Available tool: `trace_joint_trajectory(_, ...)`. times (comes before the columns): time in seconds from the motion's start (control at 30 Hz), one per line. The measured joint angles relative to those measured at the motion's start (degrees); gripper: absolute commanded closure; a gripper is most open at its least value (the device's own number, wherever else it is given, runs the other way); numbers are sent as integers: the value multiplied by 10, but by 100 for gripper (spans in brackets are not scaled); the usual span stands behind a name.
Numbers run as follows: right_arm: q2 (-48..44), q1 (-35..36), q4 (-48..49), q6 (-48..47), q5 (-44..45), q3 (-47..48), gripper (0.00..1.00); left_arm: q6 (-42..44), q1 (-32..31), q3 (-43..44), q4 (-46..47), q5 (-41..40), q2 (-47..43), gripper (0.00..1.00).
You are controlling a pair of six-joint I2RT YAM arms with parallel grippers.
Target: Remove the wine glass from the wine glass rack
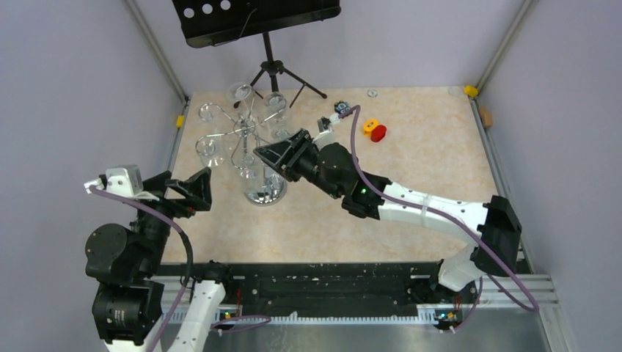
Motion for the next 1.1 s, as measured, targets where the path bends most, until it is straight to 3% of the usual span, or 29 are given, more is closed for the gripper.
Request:
trace_joint_trajectory(0.23, 21, 14, -78, 14, 59, 51, 54, 5, 0, -3, -10, -17, -18, 2)
trace_joint_trajectory(0.53, 45, 21, -120, 22, 72, 65, 57, 11, 0, -13, -12, -24, -24, 2)
trace_joint_trajectory(0.8, 45, 24, -102, 27, 79, 65, 81, 13, -1, -15, -14, -24, -24, 2)
trace_joint_trajectory(0.93, 45, 25, -92, 31, 84, 65, 100, 13, -1, -16, -14, -24, -24, 1)
trace_joint_trajectory(1.1, 45, 26, -80, 32, 91, 64, 100, 13, -2, -16, -16, -17, -24, 1)
